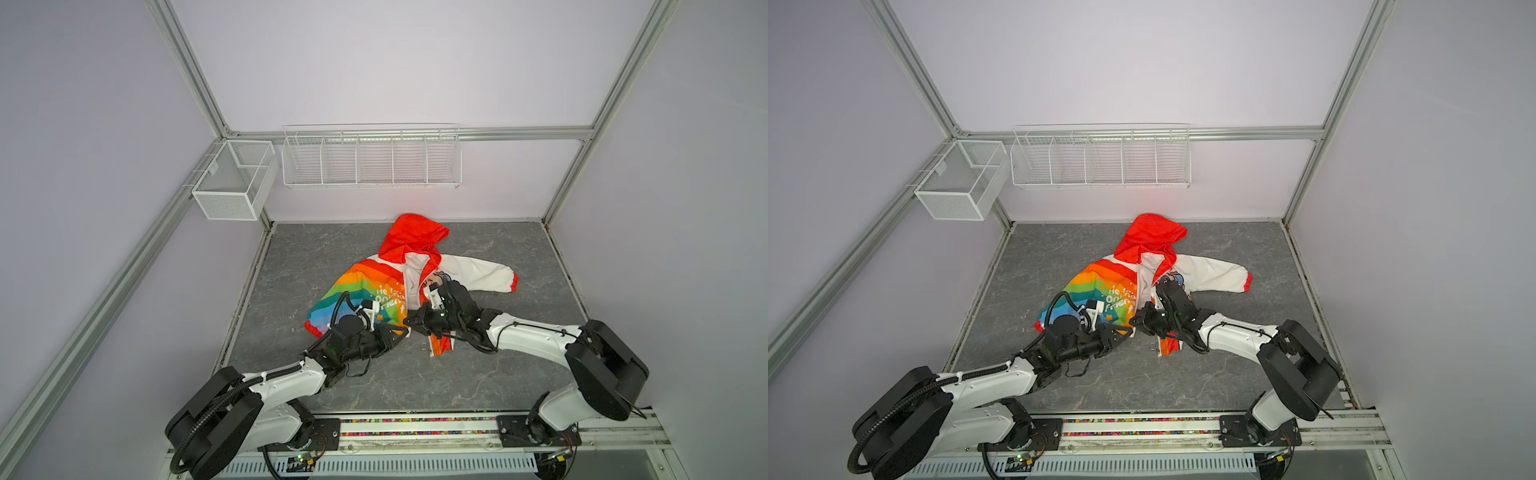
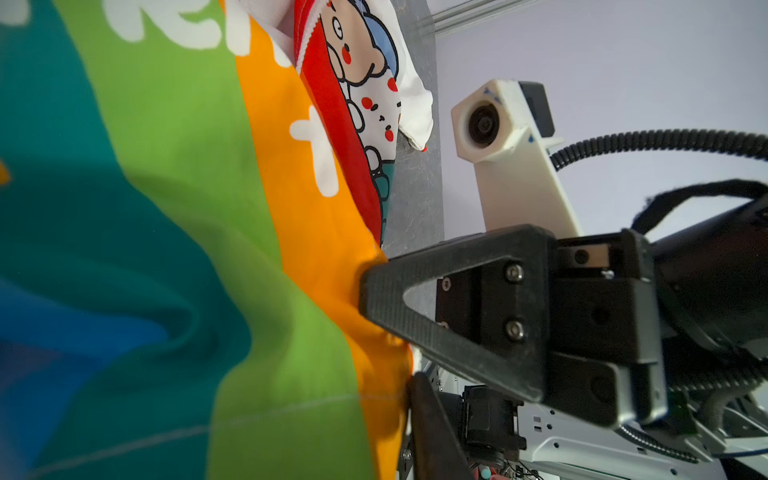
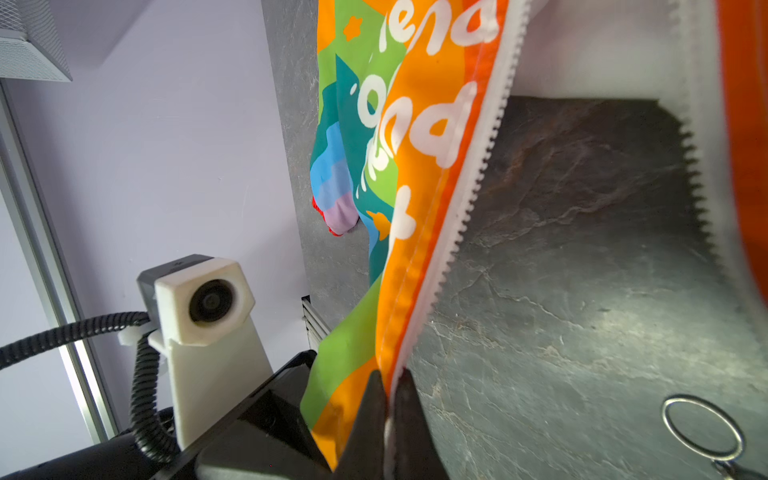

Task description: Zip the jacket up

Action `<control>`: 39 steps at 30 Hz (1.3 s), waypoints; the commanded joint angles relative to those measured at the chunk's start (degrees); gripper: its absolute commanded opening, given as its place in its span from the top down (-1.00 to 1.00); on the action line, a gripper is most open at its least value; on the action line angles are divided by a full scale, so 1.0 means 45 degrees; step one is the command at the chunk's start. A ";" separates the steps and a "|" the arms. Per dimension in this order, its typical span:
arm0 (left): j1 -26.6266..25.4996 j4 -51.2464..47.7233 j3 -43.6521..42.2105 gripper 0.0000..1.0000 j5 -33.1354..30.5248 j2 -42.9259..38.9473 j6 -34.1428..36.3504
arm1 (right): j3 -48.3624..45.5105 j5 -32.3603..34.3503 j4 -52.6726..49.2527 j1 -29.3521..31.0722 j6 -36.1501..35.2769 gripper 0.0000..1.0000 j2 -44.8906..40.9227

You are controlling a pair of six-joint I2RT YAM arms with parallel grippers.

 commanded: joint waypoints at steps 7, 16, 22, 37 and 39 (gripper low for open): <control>0.0029 0.0544 0.0069 0.79 0.0267 0.0108 -0.0017 | -0.0150 -0.0023 -0.0009 0.0033 -0.0024 0.87 -0.0006; 0.0029 0.0851 0.0057 1.00 0.0434 0.0278 -0.0020 | -0.0130 0.0052 -0.0161 0.0049 -0.0149 0.87 -0.0131; 0.0029 0.0583 0.0057 1.00 0.0178 0.0195 0.0099 | -0.0033 0.0604 -0.1823 -0.0081 -0.1050 0.75 -0.0814; 0.0147 -0.1539 0.0485 1.00 -0.0600 0.0146 0.1360 | -0.2990 0.2991 -0.6551 -0.0558 -0.2428 -0.44 -0.5680; 0.0147 -0.1253 0.0552 1.00 -0.0429 0.0551 0.1324 | -0.3495 0.3268 -0.6837 -0.0589 -0.2296 -0.53 -0.6207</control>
